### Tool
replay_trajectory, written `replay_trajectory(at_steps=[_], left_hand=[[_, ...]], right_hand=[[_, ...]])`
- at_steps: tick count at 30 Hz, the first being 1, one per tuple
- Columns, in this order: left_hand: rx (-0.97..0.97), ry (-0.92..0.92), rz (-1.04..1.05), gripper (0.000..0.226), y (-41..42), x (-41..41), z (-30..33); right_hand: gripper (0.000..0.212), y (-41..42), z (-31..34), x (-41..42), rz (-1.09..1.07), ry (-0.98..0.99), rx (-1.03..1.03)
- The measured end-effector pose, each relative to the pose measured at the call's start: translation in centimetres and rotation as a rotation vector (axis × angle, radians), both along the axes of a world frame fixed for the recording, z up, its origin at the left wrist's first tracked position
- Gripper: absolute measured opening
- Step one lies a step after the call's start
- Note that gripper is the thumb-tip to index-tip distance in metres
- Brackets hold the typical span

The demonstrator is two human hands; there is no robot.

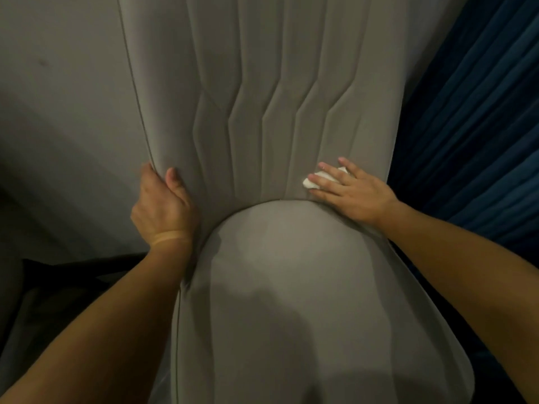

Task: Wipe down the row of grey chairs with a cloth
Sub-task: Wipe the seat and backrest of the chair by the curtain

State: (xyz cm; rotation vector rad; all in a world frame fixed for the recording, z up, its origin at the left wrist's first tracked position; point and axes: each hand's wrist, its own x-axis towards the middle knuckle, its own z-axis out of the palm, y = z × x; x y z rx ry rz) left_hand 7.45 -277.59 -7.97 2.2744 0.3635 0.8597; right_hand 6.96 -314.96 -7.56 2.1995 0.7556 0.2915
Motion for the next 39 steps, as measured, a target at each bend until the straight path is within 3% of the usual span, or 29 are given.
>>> replay_trajectory(at_steps=[6,12,16,20,22,27,32,33,36,39], left_hand=[[0.005,-0.040,0.015,0.049,0.1,0.3,-0.5],[0.023,-0.009,0.029,0.054,0.3,0.5,-0.4],[0.005,0.006,0.013,0.053,0.5,0.6,-0.6],[0.019,0.100,-0.052,0.059,1.0,0.5,-0.1],[0.071,0.174,-0.094,0.058,2.0,0.1,0.4],[0.273,0.373,-0.259,0.041,3.8,-2.2,3.3],[0.462,0.903,-0.366,0.023,4.3,-7.4,7.1],[0.559,0.919,-0.408,0.021,4.7,-8.8,8.3],[0.842,0.745,-0.598,0.020,6.5,-12.2,12.7],[0.860,0.749,-0.616,0.023,9.6,-14.2,18.6]], right_hand=[[0.054,0.6,-0.6,-0.4,-0.026,-0.018,0.121],[0.054,1.6,-1.8,-0.9,-0.151,0.123,0.341],[0.059,3.0,-3.1,-2.3,-0.347,0.339,0.443],[0.064,6.6,-2.2,-4.2,-0.680,0.540,0.856],[0.058,8.2,-0.7,-4.9,-0.843,0.613,0.933],[0.046,11.9,4.2,-8.9,-0.924,0.886,0.737],[0.043,15.6,10.4,-13.8,-0.839,1.016,0.581],[0.044,16.4,12.2,-14.1,-0.834,1.018,0.570],[0.046,18.9,18.5,-14.3,-0.809,0.989,0.568],[0.053,21.6,25.1,-14.3,-0.760,0.958,0.521]])
